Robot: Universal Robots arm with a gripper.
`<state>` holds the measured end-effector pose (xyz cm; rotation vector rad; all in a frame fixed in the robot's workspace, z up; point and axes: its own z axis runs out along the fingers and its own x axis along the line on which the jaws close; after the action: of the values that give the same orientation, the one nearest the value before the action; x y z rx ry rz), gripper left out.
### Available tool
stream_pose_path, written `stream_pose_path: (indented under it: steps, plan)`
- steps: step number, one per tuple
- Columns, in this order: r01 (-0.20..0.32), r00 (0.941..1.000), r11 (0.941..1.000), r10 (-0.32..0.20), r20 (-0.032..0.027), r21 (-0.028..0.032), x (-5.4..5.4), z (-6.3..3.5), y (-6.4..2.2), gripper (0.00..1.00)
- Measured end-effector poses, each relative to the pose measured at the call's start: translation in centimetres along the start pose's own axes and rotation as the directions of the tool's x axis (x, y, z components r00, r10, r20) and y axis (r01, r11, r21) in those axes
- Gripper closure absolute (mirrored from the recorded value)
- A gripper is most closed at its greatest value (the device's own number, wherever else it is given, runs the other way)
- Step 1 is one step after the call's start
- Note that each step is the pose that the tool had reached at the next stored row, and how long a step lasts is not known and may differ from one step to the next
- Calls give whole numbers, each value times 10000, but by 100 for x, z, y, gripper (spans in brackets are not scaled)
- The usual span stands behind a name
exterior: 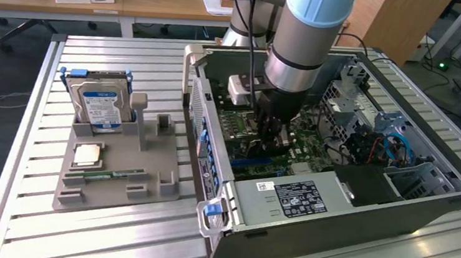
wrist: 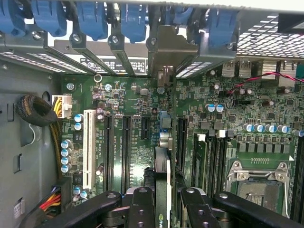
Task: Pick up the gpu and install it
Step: 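Insert the gpu into the slot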
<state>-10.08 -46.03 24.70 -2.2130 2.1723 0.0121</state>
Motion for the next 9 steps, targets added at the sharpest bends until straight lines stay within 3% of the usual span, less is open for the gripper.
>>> stream_pose_path:
  steps: [9]
  plan:
    - [0,10000,10000,0,-4,3,0,15,0,74]
